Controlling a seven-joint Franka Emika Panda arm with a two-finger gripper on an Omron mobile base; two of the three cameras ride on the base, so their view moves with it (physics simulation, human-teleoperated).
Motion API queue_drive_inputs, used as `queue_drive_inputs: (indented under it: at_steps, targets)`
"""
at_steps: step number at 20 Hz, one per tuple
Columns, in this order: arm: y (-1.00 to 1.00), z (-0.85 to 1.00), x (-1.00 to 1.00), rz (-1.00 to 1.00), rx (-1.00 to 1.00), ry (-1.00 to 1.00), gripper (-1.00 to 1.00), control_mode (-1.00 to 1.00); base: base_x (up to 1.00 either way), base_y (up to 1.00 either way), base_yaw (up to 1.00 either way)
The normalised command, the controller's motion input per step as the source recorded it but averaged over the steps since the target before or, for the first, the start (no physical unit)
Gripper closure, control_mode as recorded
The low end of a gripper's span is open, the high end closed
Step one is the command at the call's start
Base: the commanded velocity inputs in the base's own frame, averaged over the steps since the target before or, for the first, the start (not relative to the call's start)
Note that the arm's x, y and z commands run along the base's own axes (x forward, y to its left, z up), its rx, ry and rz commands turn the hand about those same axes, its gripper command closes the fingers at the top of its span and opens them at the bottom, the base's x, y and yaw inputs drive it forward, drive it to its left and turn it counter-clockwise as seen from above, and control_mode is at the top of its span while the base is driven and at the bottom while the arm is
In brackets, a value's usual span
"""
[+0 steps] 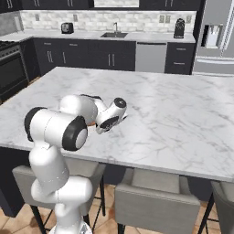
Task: Pick up the brewed coffee from the coffee machine and place it next to the breakfast plate on the dining counter.
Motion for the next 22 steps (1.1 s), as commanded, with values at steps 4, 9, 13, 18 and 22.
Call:
queue_drive_inputs:
  at_steps: [4, 9, 13, 18, 22]
  targets:
    - [0.01, -0.43, 0.31, 0.07, 0.0, 0.0, 1.0, -1.0, 0.0, 0.0, 0.0]
    - [0.04, -0.47, 0.18, 0.09, 0.0, 0.0, 1.0, -1.0, 0.0, 0.0, 0.0]
    - [0.16, -0.41, 0.08, 0.09, -0.02, 0.0, -1.0, -1.0, 0.0, 0.0, 0.0]
    - [0.05, -0.25, 0.06, 0.09, -0.01, 0.0, -1.0, -1.0, 0.0, 0.0, 0.0]
    - [0.0, 0.24, -0.03, 0.04, -0.01, -0.03, -1.0, -1.0, 0.0, 0.0, 0.0]
